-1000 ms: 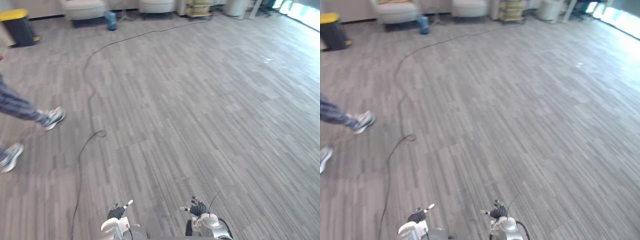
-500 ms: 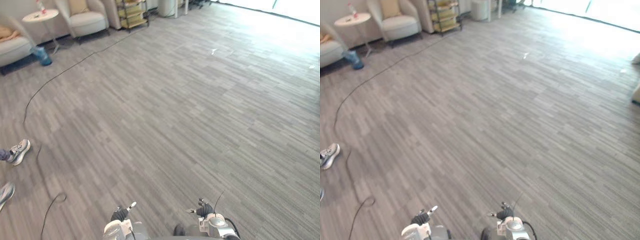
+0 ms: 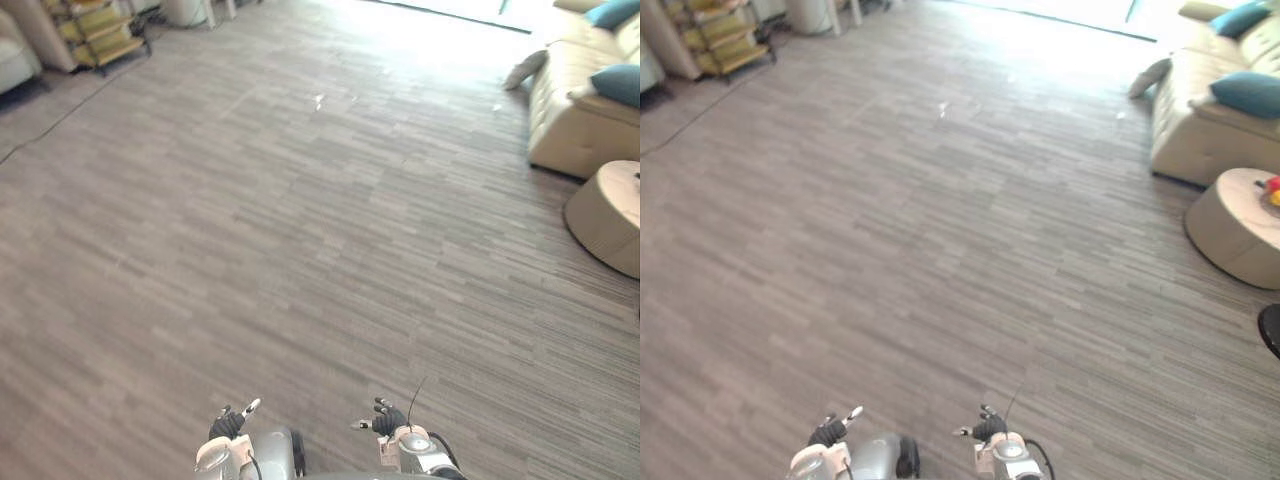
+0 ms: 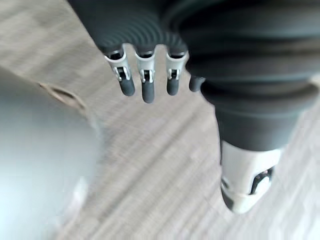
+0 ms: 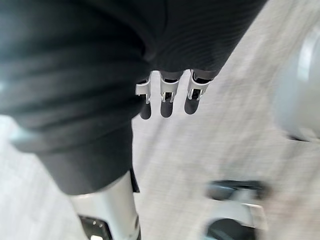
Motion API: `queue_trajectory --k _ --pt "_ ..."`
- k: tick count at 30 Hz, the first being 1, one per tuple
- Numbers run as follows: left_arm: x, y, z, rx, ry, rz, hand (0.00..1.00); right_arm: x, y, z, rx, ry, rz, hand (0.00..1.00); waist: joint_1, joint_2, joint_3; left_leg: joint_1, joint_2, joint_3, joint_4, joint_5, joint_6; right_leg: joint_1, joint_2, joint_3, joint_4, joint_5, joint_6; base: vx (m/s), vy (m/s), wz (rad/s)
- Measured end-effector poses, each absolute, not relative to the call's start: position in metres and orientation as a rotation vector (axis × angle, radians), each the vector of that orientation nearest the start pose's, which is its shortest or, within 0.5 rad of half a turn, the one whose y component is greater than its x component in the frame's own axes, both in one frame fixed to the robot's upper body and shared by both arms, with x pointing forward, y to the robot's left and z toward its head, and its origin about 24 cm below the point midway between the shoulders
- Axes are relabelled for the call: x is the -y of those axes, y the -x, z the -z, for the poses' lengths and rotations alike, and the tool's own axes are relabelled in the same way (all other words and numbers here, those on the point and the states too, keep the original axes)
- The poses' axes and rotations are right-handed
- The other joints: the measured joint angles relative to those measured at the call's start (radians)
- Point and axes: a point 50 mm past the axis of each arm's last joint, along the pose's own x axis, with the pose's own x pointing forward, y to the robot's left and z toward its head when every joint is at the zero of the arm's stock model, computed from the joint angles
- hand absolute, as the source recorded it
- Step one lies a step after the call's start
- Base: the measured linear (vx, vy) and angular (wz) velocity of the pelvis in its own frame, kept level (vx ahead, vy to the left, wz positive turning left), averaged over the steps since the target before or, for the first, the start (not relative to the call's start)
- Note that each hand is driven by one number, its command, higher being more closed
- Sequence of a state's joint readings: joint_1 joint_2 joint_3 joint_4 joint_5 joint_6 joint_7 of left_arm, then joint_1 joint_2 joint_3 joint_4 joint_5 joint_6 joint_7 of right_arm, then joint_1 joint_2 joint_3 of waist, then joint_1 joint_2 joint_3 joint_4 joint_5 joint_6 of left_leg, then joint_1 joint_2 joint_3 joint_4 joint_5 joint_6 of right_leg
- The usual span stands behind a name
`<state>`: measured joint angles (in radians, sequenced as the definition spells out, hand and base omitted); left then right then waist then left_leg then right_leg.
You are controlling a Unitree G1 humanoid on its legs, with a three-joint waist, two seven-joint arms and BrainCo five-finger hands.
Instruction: Pick up cushions and gather them together orderly.
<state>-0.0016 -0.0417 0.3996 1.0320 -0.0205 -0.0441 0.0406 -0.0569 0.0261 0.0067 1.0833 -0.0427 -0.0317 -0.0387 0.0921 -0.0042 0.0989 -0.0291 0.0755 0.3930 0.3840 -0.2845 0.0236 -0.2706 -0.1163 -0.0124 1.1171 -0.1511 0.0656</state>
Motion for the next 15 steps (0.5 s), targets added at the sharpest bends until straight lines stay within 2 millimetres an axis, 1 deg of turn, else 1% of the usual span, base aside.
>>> queue_trajectory --k 1,2,3,4,5,6,7,8,9,10,11,12,13,14,15 --pt "-0.184 -0.123 0.155 -0.987 0.238 -0.392 0.0 0.137 -0.146 0.151 -0.98 0.042 -0.02 0.0 -0.011 0.008 0.004 0.05 -0.006 0.008 -0.05 -0.002 -0.003 -0.06 -0.009 -0.07 -0.056 -0.022 -0.013 0.48 0.192 -0.4" --pt "-0.183 -0.125 0.155 -0.987 0.24 -0.389 0.0 0.136 -0.15 0.148 -0.953 0.043 -0.022 0.0 -0.026 0.001 0.008 0.089 -0.011 0.011 -0.085 -0.006 -0.01 -0.098 -0.01 -0.113 -0.119 -0.037 -0.021 0.47 0.144 -0.2" --pt "-0.183 -0.126 0.155 -0.988 0.235 -0.384 0.0 0.135 -0.156 0.145 -0.93 0.045 -0.024 0.0 -0.042 -0.012 0.019 0.159 -0.027 0.012 -0.151 -0.006 -0.01 -0.125 -0.008 -0.172 -0.258 -0.041 -0.025 0.45 0.084 -0.03" --pt "-0.181 -0.126 0.155 -0.998 0.215 -0.36 0.0 0.138 -0.156 0.145 -0.93 0.046 -0.015 0.0 -0.052 -0.028 0.025 0.215 -0.046 0.011 -0.198 -0.006 -0.01 -0.128 -0.004 -0.216 -0.45 -0.017 -0.032 0.53 0.052 0.06" --pt "-0.179 -0.127 0.155 -0.998 0.199 -0.339 0.0 0.14 -0.157 0.145 -0.924 0.05 -0.012 0.0 -0.054 -0.037 0.028 0.24 -0.062 0.011 -0.227 -0.009 -0.015 -0.128 -0.004 -0.233 -0.576 0.019 -0.034 0.55 0.005 0.3" --pt "-0.175 -0.129 0.155 -1.0 0.18 -0.305 0.0 0.147 -0.157 0.145 -0.923 0.06 0.001 0.0 -0.066 -0.044 0.027 0.295 -0.093 0.004 -0.278 -0.03 -0.033 -0.123 -0.002 -0.237 -0.769 0.091 -0.037 0.49 -0.021 0.38" --pt "-0.174 -0.128 0.155 -1.001 0.178 -0.298 0.0 0.15 -0.158 0.144 -0.922 0.064 0.007 0.0 -0.071 -0.046 0.028 0.328 -0.108 -0.005 -0.299 -0.045 -0.042 -0.123 -0.002 -0.226 -0.83 0.117 -0.052 0.55 -0.05 0.47" --pt "-0.172 -0.126 0.156 -1.009 0.184 -0.301 0.0 0.152 -0.159 0.144 -0.922 0.067 0.008 0.0 -0.085 -0.033 0.027 0.357 -0.101 -0.027 -0.308 -0.066 -0.053 -0.124 0.011 -0.208 -0.809 0.183 -0.099 0.6 -0.103 0.43" --pt "-0.173 -0.116 0.159 -1.031 0.197 -0.321 0.0 0.154 -0.159 0.144 -0.934 0.078 0.002 0.0 -0.095 0.0 0.007 0.376 -0.071 -0.056 -0.285 -0.072 -0.065 -0.129 0.04 -0.203 -0.751 0.198 -0.127 0.49 -0.094 0.35" --pt "-0.174 -0.112 0.16 -1.04 0.198 -0.33 0.0 0.154 -0.16 0.144 -0.938 0.081 -0.003 0.0 -0.094 -0.005 0.003 0.37 -0.066 -0.077 -0.238 -0.072 -0.064 -0.126 0.045 -0.2 -0.735 0.189 -0.142 0.66 -0.241 0.15" --pt "-0.177 -0.114 0.159 -1.03 0.197 -0.341 0.0 0.155 -0.156 0.147 -0.965 0.08 -0.006 0.0 -0.09 0.022 -0.004 0.28 -0.002 -0.134 -0.015 -0.069 -0.062 -0.107 0.068 -0.208 -0.723 0.148 -0.148 0.66 -0.266 -0.09" --pt "-0.177 -0.111 0.16 -1.039 0.207 -0.353 0.0 0.159 -0.157 0.147 -0.963 0.077 0.008 0.0 -0.09 0.056 -0.008 0.171 0.046 -0.187 0.242 -0.015 -0.054 -0.075 0.1 -0.219 -0.729 0.108 -0.153 0.66 -0.266 -0.24" --pt "-0.176 -0.109 0.161 -1.046 0.207 -0.354 0.0 0.158 -0.158 0.146 -0.962 0.078 0.004 0.0 -0.088 0.073 -0.008 0.126 0.069 -0.197 0.334 0.036 -0.065 -0.059 0.12 -0.215 -0.735 0.092 -0.159 0.7 -0.159 -0.56" --pt "-0.175 -0.102 0.162 -1.063 0.207 -0.355 0.0 0.158 -0.16 0.146 -0.963 0.095 -0.007 0.0 -0.083 0.101 0.006 0.053 0.132 -0.192 0.535 0.219 -0.059 0.01 0.175 -0.181 -0.773 0.056 -0.18 0.74 -0.072 -0.79" --pt "-0.178 -0.097 0.163 -1.075 0.201 -0.358 0.0 0.157 -0.159 0.147 -0.975 0.093 -0.006 0.0 -0.075 0.103 0.012 -0.017 0.154 -0.196 0.659 0.159 -0.057 0.088 0.205 -0.148 -0.816 0.035 -0.192 0.87 -0.075 -0.78"
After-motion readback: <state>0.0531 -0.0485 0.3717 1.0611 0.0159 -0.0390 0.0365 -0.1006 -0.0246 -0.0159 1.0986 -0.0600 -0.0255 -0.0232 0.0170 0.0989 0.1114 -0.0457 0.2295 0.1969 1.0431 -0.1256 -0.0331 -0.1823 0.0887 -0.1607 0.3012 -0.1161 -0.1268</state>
